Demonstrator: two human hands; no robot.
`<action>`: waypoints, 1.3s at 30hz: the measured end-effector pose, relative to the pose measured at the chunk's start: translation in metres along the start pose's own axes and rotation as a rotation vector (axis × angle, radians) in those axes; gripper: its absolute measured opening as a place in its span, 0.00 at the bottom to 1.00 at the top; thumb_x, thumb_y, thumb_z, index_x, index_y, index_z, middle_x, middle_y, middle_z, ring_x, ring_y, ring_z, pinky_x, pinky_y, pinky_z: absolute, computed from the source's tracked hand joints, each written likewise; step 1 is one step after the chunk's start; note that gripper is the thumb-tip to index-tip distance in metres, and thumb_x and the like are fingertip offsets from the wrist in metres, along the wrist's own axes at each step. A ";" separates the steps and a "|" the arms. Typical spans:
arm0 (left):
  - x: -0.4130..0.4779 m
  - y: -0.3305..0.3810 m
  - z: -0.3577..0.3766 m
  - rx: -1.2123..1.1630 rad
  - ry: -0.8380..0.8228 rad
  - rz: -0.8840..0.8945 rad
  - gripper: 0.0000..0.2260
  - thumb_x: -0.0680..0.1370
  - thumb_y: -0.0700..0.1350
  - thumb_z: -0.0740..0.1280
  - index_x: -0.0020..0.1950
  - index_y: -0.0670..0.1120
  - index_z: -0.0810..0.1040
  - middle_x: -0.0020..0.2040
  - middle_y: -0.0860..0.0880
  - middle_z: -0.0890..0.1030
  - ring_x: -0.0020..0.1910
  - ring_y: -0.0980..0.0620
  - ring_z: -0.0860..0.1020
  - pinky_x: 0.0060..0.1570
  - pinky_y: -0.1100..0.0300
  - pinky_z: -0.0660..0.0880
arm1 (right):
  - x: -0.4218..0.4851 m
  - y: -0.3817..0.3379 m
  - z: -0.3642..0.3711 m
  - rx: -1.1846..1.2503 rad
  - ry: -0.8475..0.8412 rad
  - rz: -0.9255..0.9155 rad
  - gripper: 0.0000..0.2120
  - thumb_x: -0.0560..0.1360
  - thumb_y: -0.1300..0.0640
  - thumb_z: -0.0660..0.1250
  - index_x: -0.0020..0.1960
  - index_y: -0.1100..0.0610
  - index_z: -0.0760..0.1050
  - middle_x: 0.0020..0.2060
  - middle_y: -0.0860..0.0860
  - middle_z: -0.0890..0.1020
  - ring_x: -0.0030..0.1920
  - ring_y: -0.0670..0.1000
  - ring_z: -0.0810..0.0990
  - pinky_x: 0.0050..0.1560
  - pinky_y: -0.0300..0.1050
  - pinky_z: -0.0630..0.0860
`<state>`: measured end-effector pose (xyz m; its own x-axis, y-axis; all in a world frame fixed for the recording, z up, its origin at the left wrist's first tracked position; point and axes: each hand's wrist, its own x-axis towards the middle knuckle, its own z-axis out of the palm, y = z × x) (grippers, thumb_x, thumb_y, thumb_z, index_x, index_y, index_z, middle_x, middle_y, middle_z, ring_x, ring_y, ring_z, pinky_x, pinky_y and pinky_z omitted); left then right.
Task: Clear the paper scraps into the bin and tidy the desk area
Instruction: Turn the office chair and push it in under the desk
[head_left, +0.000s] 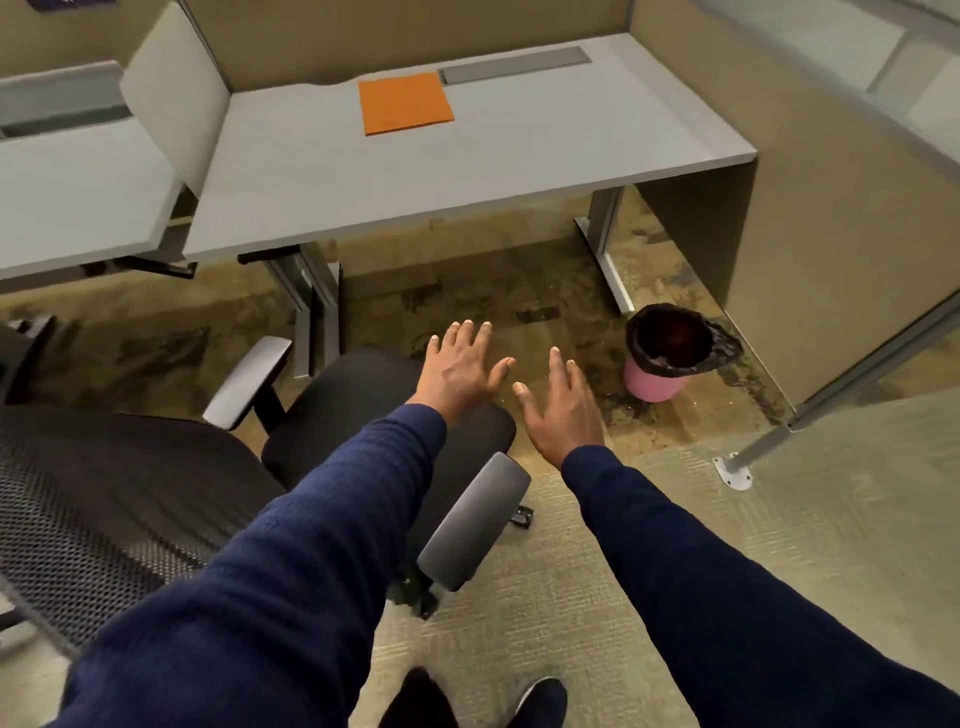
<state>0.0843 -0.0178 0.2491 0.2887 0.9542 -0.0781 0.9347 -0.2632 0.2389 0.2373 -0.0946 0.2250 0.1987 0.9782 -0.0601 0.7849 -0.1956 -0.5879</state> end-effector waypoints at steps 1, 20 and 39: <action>-0.005 -0.004 -0.003 0.004 -0.003 0.009 0.32 0.82 0.63 0.55 0.82 0.47 0.57 0.81 0.41 0.60 0.81 0.42 0.55 0.78 0.40 0.53 | -0.006 -0.005 0.002 -0.001 0.005 0.004 0.37 0.80 0.37 0.57 0.82 0.54 0.50 0.79 0.61 0.59 0.77 0.61 0.61 0.73 0.57 0.64; -0.104 -0.176 -0.122 0.238 -0.463 0.331 0.29 0.81 0.68 0.54 0.68 0.47 0.75 0.64 0.45 0.78 0.61 0.45 0.76 0.59 0.50 0.72 | -0.164 -0.218 0.073 0.265 -0.033 0.052 0.38 0.79 0.33 0.58 0.81 0.52 0.55 0.78 0.55 0.64 0.77 0.54 0.62 0.70 0.45 0.61; -0.221 -0.429 -0.189 0.067 -0.423 0.533 0.39 0.73 0.79 0.46 0.68 0.56 0.77 0.62 0.54 0.80 0.57 0.56 0.77 0.59 0.53 0.76 | -0.271 -0.370 0.168 -0.406 -0.093 -0.018 0.50 0.69 0.19 0.38 0.78 0.51 0.59 0.68 0.51 0.75 0.67 0.55 0.73 0.67 0.59 0.67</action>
<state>-0.4193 -0.0888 0.3473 0.7568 0.5574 -0.3413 0.6489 -0.7033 0.2902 -0.2056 -0.2756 0.3235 0.1441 0.9801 -0.1362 0.9590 -0.1723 -0.2252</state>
